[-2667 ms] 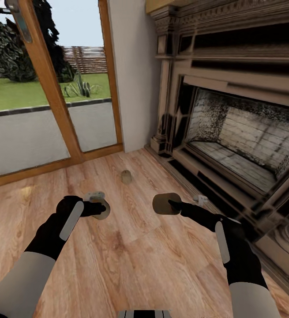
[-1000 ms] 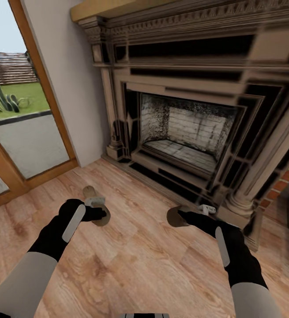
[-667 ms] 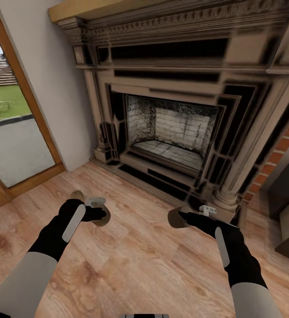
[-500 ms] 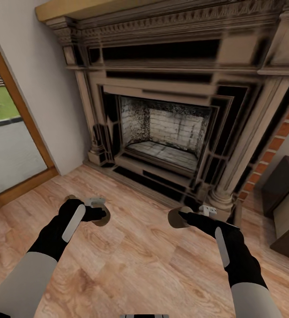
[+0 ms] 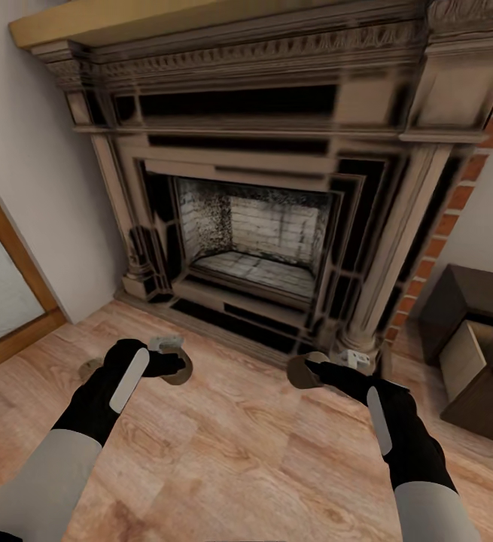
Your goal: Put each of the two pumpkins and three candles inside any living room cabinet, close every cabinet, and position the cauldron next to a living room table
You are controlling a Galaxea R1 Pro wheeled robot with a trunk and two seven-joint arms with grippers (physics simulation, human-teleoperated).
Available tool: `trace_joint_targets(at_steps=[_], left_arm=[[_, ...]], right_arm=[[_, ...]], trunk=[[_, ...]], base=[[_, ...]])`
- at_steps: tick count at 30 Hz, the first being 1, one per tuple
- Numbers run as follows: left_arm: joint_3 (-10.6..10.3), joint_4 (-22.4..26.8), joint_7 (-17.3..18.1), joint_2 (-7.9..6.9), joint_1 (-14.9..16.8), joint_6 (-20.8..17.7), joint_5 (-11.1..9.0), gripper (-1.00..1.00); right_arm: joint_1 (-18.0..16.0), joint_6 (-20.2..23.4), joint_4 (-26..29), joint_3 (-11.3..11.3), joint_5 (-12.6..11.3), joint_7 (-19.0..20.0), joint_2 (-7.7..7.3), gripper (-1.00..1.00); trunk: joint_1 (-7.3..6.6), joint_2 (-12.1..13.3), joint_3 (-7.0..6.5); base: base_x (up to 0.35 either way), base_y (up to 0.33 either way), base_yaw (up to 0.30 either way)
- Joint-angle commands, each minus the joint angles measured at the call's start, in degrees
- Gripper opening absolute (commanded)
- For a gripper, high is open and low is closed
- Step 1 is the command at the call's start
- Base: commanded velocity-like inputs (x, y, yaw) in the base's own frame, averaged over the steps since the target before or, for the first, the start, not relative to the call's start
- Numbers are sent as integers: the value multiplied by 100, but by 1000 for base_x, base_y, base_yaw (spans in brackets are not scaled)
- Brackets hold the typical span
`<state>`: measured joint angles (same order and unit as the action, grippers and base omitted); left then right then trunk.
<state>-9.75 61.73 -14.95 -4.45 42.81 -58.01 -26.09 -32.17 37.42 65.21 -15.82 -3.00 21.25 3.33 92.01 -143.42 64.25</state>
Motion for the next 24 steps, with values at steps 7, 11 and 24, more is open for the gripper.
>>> trace_joint_targets(at_steps=[7,11,24], left_arm=[[0,-12,0,6,0,1,-10,-100],[0,-13,0,6,0,1,-10,-100],[8,-487,-7,200,0,1,-2,-100]], right_arm=[[0,-17,-7,0,-4,10,12,-100],[0,-37,-5,0,3,18,43,-100],[0,-26,-17,0,-17,19,71,-100]], trunk=[[-17,10,-157],[-28,15,-245],[-269,448,-381]], base=[[0,0,-10],[0,0,0],[0,0,0]])
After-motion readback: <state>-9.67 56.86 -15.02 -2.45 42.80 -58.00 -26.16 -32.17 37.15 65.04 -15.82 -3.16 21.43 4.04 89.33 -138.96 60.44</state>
